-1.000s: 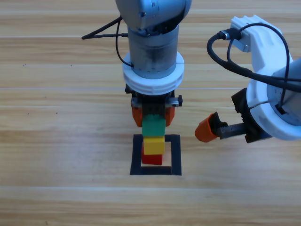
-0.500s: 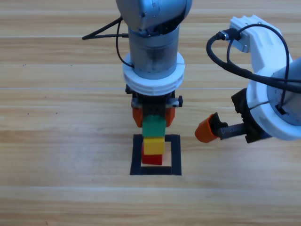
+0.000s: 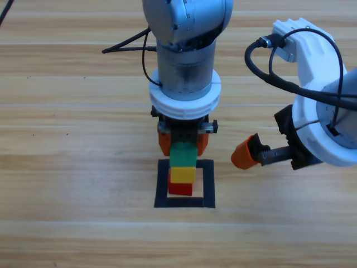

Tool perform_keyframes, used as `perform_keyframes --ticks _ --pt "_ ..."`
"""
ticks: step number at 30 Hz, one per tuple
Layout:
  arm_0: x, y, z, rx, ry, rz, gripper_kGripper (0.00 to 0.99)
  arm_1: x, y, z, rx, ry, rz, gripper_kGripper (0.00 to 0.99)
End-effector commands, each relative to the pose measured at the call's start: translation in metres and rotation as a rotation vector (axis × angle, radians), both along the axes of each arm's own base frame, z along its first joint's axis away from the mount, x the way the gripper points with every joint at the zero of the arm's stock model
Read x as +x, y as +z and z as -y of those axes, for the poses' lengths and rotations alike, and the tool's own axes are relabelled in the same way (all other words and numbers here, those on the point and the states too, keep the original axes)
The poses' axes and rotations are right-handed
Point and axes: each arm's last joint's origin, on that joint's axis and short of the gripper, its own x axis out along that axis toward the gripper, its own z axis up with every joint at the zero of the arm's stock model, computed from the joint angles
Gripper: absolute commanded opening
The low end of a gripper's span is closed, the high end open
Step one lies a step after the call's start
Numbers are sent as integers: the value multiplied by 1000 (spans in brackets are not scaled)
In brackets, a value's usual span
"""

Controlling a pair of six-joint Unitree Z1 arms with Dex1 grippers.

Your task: Stack the blocks in the rectangular block: red at the bottom, yellow in the middle, green on top

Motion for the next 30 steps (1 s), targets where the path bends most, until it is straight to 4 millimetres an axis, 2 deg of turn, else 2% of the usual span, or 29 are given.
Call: perform_keyframes --ticks 1,2,3,5,7,16,21,25,27,29,30 --pt "-4 -24 16 23 -21 -33 241 10 -18 0 -22 -15 -31 990" --pt "-3 -24 16 20 -21 -31 371 10 -18 0 -22 -15 -31 990" --pt "-4 -23 17 18 -21 -29 580 10 -18 0 -23 -14 -29 990" --pt "-5 -20 15 15 -18 -27 861 10 -17 0 -26 -1 -21 990" --pt "-6 -15 14 9 -20 -23 954 11 -14 1 -28 -11 0 990" --pt "-13 10 5 -23 -15 9 990 12 -8 3 -30 -32 56 990" --pt "-40 70 -18 -69 0 150 990 11 2 7 -7 -46 94 990" --pt "-72 112 -41 -73 -8 298 990 11 7 10 -9 -62 125 990" --pt "-90 118 -62 -73 -8 345 990 11 9 11 -2 -63 129 990" --pt "-114 116 -99 -119 -3 406 990 11 10 11 4 -63 132 990" --pt "-129 112 -125 -163 -3 444 990 11 10 11 5 -63 131 990"
